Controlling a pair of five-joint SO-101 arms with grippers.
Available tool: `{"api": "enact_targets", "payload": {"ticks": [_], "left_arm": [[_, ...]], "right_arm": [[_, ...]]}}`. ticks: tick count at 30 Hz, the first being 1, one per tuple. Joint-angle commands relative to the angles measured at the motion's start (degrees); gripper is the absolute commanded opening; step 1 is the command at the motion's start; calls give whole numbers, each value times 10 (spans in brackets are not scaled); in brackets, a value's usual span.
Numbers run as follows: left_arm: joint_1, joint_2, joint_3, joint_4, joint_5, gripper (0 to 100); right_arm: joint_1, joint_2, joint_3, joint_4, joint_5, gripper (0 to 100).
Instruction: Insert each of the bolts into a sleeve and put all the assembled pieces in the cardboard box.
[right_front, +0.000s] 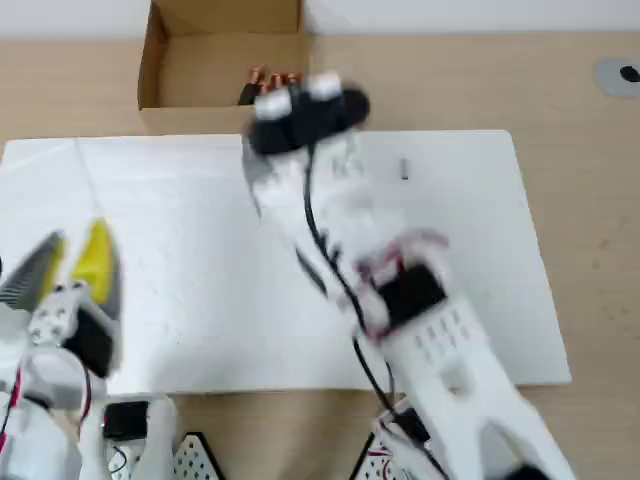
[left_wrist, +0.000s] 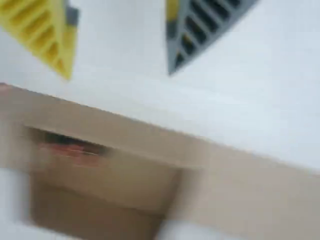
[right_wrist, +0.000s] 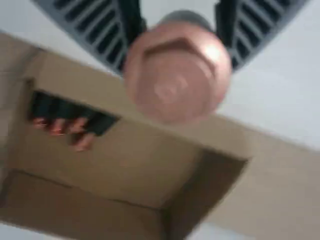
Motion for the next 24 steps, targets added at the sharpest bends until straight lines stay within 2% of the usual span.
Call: {"api": "enact_targets", "payload": {"ticks": [1,5,9,14,20,24], "left_arm": [[-132,2,33,1,-57,136],[-207,1,82,1,-105,136],[-253,1,131,-3,-109,136],[-281,1,192,-4,-108,136],[-285,1,251,3,-109,136],[-289,1,264,36,-107,136]], "right_arm": [[36,161,-195,-2,-1,9],[51,333,-361,-1,-1,9],[65,497,-510,-1,-4,9],[78,690,-699,-7,-1,9],[114,919,-937,-78,1,10],[127,1047,-1054,-77,55,10]]}}
